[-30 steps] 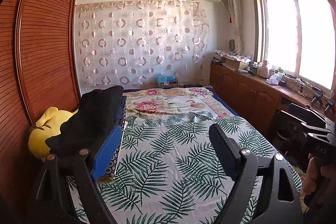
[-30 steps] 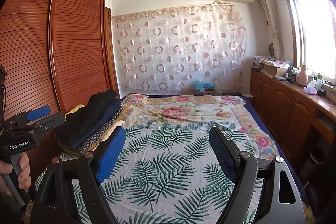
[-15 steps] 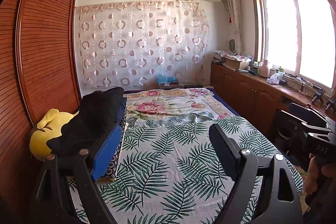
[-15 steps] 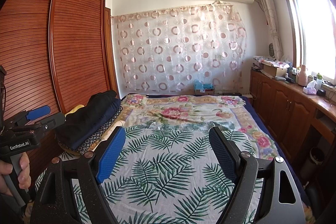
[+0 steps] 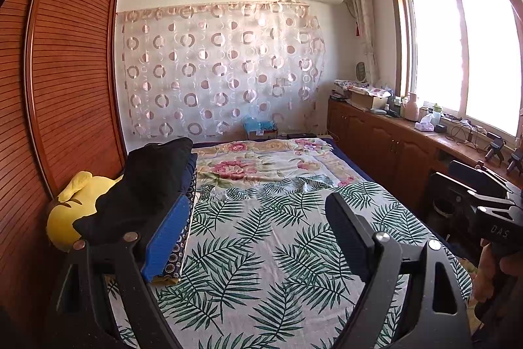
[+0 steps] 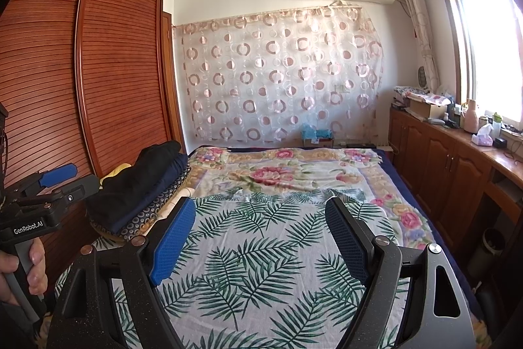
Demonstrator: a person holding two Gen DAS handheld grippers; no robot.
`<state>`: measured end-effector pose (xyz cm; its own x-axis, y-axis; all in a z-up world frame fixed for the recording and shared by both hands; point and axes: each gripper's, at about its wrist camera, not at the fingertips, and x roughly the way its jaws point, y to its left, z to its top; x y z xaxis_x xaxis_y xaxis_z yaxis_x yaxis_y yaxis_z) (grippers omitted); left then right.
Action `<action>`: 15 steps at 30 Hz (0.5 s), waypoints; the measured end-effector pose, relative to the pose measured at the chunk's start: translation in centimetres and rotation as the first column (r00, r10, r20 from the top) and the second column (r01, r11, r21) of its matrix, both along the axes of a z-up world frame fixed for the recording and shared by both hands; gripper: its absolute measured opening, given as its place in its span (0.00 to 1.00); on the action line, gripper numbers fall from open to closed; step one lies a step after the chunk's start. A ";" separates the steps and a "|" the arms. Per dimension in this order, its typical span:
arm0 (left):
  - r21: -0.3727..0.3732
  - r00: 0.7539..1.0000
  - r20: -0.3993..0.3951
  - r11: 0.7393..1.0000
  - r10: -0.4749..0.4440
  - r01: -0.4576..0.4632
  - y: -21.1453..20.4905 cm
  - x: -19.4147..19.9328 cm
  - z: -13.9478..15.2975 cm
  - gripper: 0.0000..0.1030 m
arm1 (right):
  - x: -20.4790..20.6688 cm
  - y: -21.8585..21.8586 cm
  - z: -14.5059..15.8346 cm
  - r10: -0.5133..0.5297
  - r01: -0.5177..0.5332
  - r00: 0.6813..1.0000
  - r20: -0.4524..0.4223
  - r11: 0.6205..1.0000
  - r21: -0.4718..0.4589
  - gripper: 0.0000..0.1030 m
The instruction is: Fold small clothes
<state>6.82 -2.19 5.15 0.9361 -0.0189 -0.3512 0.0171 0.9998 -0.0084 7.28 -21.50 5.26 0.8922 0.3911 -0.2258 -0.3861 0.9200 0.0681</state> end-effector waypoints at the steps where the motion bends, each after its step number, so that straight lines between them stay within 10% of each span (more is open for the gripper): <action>1: 0.000 1.000 -0.001 1.000 0.000 0.000 0.0 0.0 0.0 0.83 | 0.0 0.0 0.0 -0.001 0.001 1.000 0.000 1.000 0.000 0.81; 15: 0.002 1.000 0.000 1.000 0.000 0.000 0.0 0.0 -0.2 0.83 | 0.2 -0.2 0.0 0.005 -0.005 1.000 0.000 1.000 -0.001 0.81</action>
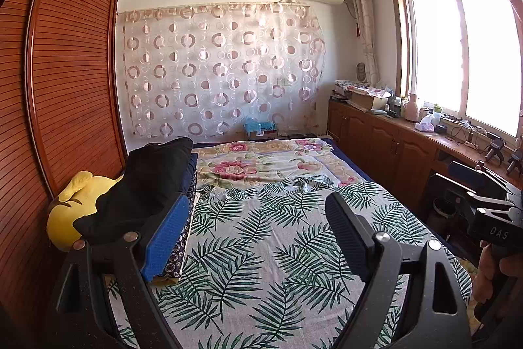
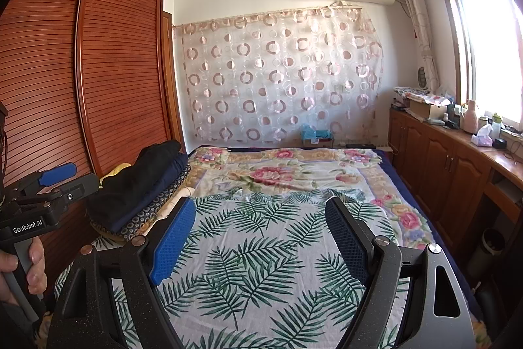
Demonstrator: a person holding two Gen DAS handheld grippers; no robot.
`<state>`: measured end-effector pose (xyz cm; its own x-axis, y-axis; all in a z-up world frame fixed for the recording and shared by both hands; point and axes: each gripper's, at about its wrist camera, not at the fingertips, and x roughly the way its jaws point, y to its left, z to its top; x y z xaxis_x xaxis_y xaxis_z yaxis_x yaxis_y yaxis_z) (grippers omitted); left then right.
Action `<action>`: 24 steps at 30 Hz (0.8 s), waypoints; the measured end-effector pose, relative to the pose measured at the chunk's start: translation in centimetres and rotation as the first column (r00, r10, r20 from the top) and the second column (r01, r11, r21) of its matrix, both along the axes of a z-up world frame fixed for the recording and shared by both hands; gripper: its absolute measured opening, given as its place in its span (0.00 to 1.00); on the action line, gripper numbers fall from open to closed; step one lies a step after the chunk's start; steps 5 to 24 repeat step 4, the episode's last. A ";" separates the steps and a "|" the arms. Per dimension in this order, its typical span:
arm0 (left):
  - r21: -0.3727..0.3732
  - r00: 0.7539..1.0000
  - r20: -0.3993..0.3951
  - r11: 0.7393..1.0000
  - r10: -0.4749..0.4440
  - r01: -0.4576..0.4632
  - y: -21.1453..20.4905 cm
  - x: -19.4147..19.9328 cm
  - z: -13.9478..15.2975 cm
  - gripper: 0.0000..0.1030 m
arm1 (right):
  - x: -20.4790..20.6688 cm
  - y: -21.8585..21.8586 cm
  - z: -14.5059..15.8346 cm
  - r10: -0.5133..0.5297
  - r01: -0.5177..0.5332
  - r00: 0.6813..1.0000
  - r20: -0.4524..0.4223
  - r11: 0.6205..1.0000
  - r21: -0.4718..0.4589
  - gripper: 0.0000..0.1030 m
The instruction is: Fold small clothes
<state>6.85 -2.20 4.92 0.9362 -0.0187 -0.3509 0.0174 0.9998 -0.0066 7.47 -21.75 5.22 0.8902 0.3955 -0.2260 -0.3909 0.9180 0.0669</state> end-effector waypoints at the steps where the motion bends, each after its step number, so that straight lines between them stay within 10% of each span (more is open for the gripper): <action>1: 0.000 1.000 0.000 1.000 0.000 0.000 0.0 0.0 0.0 0.83 | 0.0 0.0 0.0 0.000 0.000 1.000 0.000 1.000 -0.001 0.81; 24: 0.000 1.000 0.000 1.000 0.000 0.000 0.0 0.0 -0.1 0.83 | 0.0 0.0 0.0 0.001 -0.001 1.000 -0.001 1.000 0.000 0.81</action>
